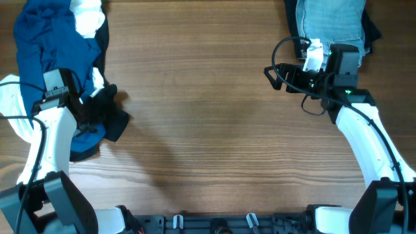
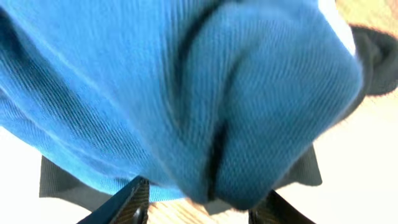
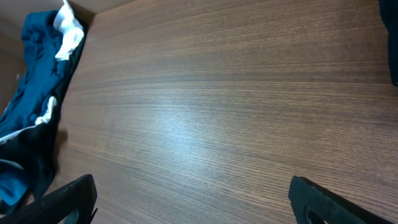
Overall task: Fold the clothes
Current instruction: 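Lift the teal shirt high with the left gripper toward center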
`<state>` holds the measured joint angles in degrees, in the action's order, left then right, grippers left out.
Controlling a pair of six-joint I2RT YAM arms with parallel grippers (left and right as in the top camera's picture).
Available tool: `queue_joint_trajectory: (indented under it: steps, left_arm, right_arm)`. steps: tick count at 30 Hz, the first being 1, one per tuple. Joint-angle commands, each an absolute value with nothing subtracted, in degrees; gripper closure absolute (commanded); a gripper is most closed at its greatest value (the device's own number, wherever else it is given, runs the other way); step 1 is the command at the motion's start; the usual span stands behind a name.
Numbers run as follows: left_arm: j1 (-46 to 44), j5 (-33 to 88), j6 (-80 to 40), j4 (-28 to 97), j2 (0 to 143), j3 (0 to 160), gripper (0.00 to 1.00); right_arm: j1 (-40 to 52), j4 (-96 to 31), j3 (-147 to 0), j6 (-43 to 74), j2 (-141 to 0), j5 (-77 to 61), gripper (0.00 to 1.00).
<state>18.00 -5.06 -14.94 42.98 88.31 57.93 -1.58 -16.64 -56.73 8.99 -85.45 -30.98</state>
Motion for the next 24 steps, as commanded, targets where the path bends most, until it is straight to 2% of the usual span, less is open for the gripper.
queue_joint_trajectory:
  steps: [1, 6, 7, 8, 9, 10, 16, 20, 24]
  left_arm:
    - [17.7, -8.5, -15.9, 41.5, 87.4, 59.1, 0.52]
    - [17.7, -8.5, -15.9, 39.9, 88.2, 59.0, 0.59]
    - [17.7, -8.4, -15.9, 39.8, 88.4, 59.0, 0.63]
    - [17.7, -8.4, -15.9, 39.9, 88.6, 59.0, 0.7]
    - [17.7, -8.4, -15.9, 40.2, 88.8, 59.0, 0.85]
    - [17.7, -8.4, -15.9, 40.7, 88.8, 59.0, 0.96]
    - [17.7, -8.3, -15.9, 46.9, 86.5, 63.2, 0.96]
    - [17.7, -8.2, -15.9, 55.4, 81.8, 74.5, 0.96]
    - [17.7, -7.7, -15.9, 55.5, 78.1, 84.8, 0.96]
  right_arm:
    - [-1.3, -16.6, -57.8, 9.6, -86.1, -30.9, 0.0]
    - [-1.3, -16.6, -57.8, 9.6, -86.1, -30.9, 0.0]
    - [-1.3, -16.6, -57.8, 9.6, -86.1, -30.9, 0.0]
    - [-1.3, -16.6, -57.8, 9.6, -86.1, -30.9, 0.0]
    - [-1.3, -16.6, -57.8, 9.6, -86.1, -30.9, 0.0]
    - [-1.3, -16.7, -57.8, 9.6, -86.1, -30.9, 0.0]
    - [-1.3, -16.5, -57.8, 9.6, -86.1, -30.9, 0.0]
    - [-1.3, -16.6, -57.8, 9.6, -86.1, -30.9, 0.0]
    - [-1.3, -16.6, -57.8, 9.6, -86.1, -30.9, 0.0]
